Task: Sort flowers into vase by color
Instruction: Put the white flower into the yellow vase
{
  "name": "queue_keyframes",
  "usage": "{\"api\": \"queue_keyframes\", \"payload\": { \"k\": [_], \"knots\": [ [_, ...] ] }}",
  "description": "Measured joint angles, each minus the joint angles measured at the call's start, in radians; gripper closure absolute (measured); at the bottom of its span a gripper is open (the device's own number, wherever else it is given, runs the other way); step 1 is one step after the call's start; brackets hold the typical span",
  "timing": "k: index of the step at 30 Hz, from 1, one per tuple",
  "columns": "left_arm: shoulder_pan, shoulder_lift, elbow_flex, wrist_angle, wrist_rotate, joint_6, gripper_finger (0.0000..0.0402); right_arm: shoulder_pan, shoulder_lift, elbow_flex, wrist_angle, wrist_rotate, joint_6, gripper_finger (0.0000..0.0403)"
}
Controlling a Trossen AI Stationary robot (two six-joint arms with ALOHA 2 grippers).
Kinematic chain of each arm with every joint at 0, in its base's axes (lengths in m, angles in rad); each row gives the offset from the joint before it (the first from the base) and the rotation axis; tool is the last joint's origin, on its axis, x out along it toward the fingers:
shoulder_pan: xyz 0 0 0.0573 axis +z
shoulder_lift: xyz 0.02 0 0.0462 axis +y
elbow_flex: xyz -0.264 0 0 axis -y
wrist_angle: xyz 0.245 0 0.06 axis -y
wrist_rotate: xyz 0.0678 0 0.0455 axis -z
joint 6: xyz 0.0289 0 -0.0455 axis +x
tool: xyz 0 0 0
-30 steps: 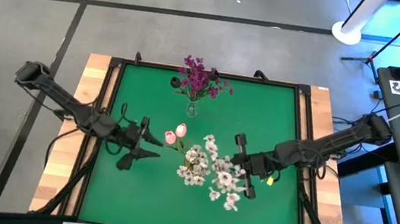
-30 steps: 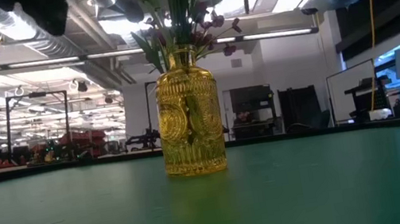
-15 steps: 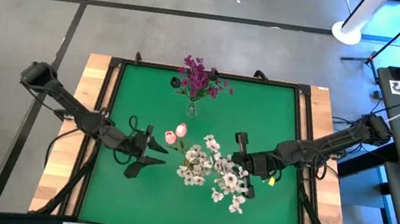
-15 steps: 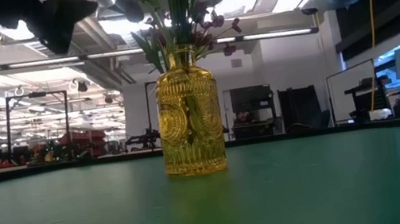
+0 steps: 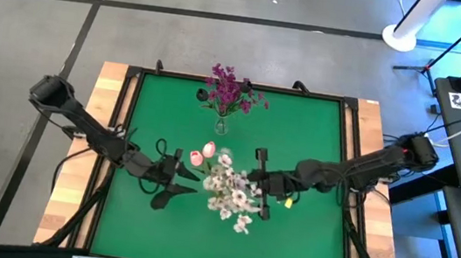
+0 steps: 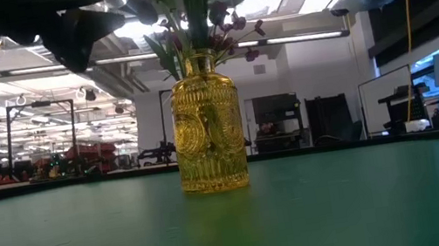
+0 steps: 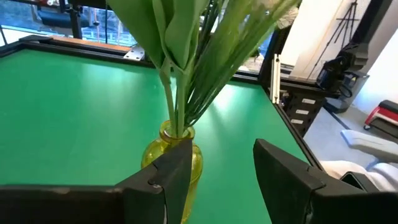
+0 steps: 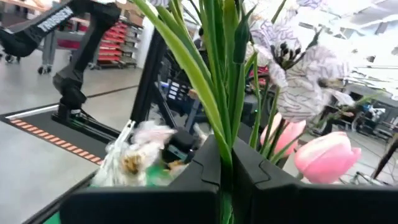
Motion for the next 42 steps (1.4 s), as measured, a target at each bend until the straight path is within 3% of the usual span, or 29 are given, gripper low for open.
{"api": "queue_keyframes", "payload": {
  "k": [11, 30, 34, 42],
  "knots": [
    [0.022, 0.029, 0.0, 0.013, 0.0, -0.003, 0.0234, -0.017, 0.019, 0.0, 0.006, -0.024, 0.045, 0.0395],
    [0.021, 0.029, 0.0, 0.005, -0.007, 0.001, 0.0234, -0.018, 0.105, 0.0, -0.225, 0.029, 0.273, 0.0389],
    [0.021, 0.029, 0.0, 0.005, -0.007, 0.001, 0.0234, -0.018, 0.104, 0.0, -0.273, 0.035, 0.301, 0.0346],
    [0.021, 0.029, 0.0, 0.002, -0.008, 0.001, 0.0234, -0.016, 0.091, 0.0, -0.338, 0.036, 0.32, 0.0187]
  ]
}}
